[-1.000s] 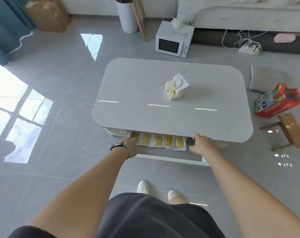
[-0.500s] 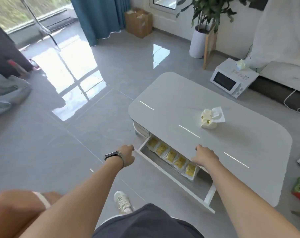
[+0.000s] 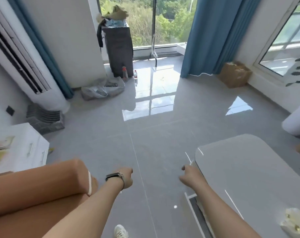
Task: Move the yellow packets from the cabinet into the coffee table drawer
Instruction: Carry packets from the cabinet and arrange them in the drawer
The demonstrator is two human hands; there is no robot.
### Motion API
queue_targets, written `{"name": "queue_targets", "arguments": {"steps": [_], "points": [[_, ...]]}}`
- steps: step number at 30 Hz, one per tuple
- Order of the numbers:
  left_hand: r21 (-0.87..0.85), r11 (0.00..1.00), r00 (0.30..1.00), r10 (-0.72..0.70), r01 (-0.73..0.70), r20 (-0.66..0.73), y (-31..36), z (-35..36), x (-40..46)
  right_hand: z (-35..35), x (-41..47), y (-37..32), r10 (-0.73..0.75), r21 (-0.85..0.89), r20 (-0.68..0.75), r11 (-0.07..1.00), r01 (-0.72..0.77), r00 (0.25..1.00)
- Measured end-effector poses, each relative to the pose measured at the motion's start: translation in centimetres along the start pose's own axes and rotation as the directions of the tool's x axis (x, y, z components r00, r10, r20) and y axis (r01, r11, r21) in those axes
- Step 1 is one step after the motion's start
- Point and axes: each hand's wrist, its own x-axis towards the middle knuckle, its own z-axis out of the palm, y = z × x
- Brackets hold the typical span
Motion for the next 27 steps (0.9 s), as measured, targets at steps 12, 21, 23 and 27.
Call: {"name": "queue_targets", "arguments": {"steps": [12, 21, 23, 27], "points": [[-0.267, 0.932, 0.961, -0.271, 0.247, -0.054, -23.4, -10.2, 8.5, -0.5, 12.3, -31.9, -0.242, -0.06, 0.153, 0.966, 0.253, 0.958], [-0.479, 0.778, 0.874, -0.484, 0.406, -0.046, -34.6, -18.6, 18.6, -4.1, 28.9, -49.2, -0.434, -0.277, 0.208, 0.834, 0.478, 0.877], [-0.513, 0.73, 0.843, -0.537, 0.451, -0.023, -36.2, -20.1, 20.3, -4.6, 32.7, -53.1, -0.479, -0.321, 0.252, 0.779, 0.539, 0.841], [-0.58, 0.612, 0.778, -0.625, 0.537, 0.061, -39.4, -22.6, 22.0, -5.1, 38.3, -61.6, -0.534, -0.434, 0.357, 0.632, 0.642, 0.766]]}}
